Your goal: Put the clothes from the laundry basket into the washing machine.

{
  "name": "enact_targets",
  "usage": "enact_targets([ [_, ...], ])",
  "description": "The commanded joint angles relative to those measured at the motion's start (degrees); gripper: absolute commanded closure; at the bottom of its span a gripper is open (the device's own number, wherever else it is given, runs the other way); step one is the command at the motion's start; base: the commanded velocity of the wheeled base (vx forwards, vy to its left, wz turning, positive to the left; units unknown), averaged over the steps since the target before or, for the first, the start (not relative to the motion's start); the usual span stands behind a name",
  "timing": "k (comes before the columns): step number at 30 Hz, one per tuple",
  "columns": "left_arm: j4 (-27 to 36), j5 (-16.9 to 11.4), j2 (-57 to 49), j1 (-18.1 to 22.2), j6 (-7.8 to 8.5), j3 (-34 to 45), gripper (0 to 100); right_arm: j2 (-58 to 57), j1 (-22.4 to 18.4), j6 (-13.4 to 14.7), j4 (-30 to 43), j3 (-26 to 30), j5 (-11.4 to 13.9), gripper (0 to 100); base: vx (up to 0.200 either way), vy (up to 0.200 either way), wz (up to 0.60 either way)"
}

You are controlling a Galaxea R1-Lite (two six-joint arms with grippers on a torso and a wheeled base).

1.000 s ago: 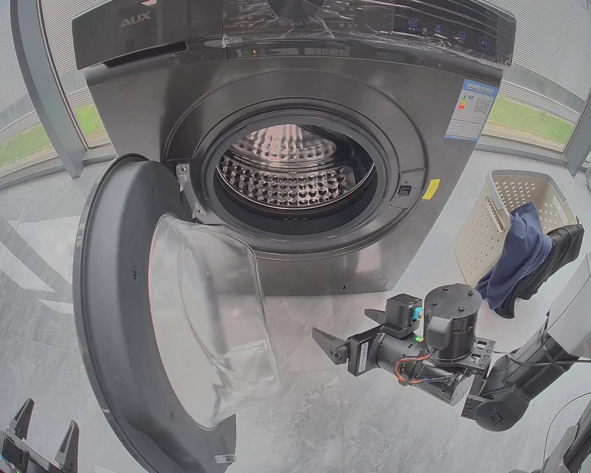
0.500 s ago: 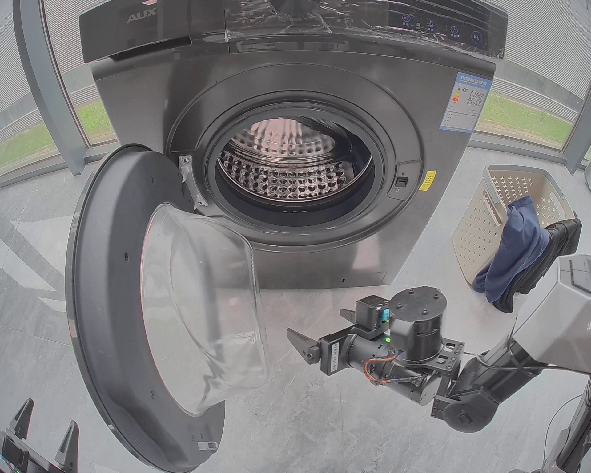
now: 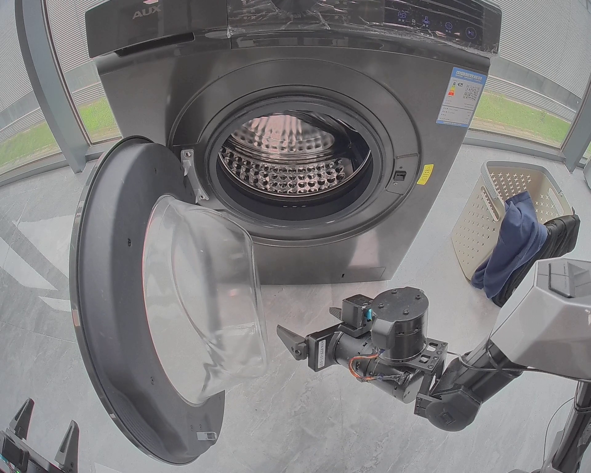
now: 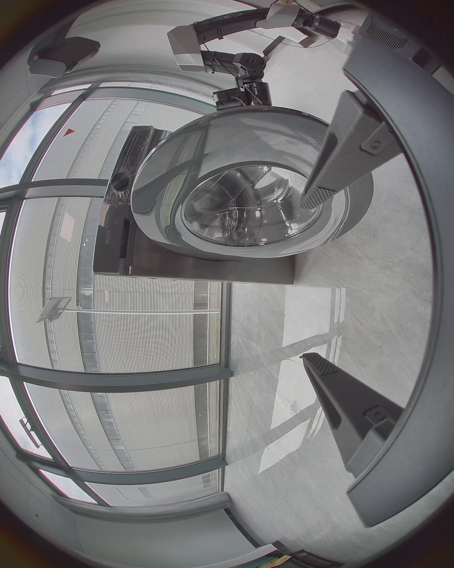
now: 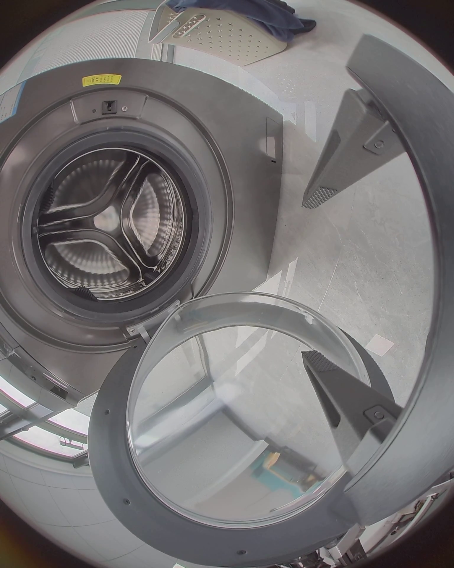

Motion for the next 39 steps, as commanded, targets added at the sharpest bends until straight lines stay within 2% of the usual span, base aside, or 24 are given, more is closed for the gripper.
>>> enact_targets([
  [1,0.02,0.04,-1.04,0.0,-0.01,0.92,0,0.22,-0.02,0.04,-0.21,-0.05,0.0,0,0.0,0.0,0.0],
  [4,0.02,0.04,-1.04,0.0,-0.01,0.92,0,0.48,-0.02,-0.05,-0.39,-0.14,-0.08,0,-0.2,0.0,0.0],
  [14,0.02,0.04,-1.04,0.0,-0.01,0.92,0,3.82,1.21,-0.14,-0.48,-3.57,-0.08,0,0.0,0.0,0.0],
  [22,0.02,0.04,-1.04,0.0,-0.1,0.92,0,7.16,5.6,-0.14,-2.59,-9.63,0.44,0,0.0,0.0,0.0],
  [33,0.02,0.04,-1.04,0.0,-0.01,0.92,0,10.06,2.96,-0.58,-1.44,-15.43,0.79,0,0.0,0.0,0.0],
  [39,0.02,0.04,-1.04,0.0,-0.1,0.92,0,15.69,4.19,-0.67,1.19,-22.99,0.79,0,0.0,0.0,0.0],
])
